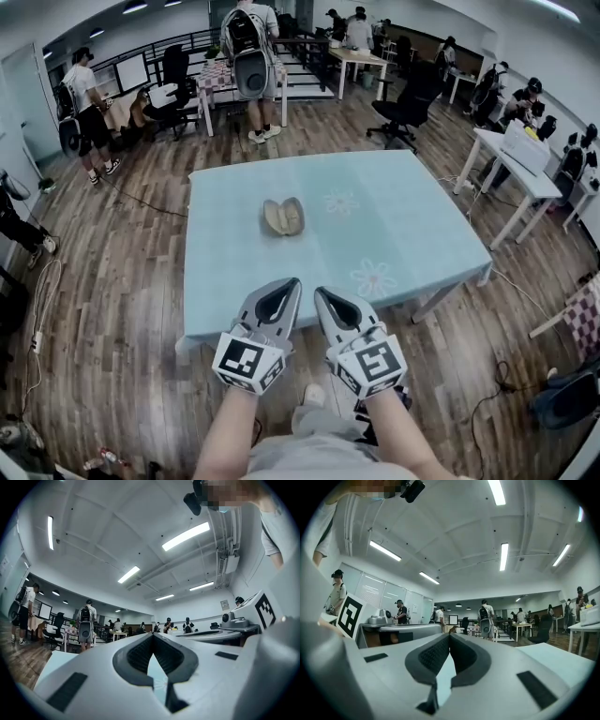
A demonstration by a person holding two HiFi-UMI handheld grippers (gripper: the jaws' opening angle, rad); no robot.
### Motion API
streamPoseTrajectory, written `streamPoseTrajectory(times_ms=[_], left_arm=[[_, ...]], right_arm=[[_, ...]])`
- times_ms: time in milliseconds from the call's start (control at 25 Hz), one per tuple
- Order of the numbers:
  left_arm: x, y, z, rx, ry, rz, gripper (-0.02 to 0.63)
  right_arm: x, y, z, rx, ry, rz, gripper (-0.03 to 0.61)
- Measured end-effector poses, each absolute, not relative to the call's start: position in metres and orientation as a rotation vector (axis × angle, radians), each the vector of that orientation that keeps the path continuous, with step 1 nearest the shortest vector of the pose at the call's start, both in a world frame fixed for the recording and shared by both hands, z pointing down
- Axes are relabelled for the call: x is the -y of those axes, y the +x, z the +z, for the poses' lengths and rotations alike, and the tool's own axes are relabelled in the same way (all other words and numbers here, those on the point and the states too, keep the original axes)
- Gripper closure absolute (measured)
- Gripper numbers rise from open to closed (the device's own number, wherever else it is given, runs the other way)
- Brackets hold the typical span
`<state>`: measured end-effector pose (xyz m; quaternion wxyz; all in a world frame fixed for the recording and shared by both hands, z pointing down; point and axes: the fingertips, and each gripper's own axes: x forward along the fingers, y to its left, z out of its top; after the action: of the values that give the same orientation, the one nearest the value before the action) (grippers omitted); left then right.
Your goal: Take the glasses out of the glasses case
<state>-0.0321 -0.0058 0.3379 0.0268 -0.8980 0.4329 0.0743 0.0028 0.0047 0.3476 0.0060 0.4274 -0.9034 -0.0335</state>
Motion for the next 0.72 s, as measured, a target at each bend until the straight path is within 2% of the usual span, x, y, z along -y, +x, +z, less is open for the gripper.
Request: streamPoseTrajectory(times_ms=[720], left_arm=[[0.142, -0.013, 0.351, -1.457, -2.746, 0.197, 0.606]], right_arm=[[0.125, 0.038, 0.36, 2.832, 1.274, -0.078, 0.572]])
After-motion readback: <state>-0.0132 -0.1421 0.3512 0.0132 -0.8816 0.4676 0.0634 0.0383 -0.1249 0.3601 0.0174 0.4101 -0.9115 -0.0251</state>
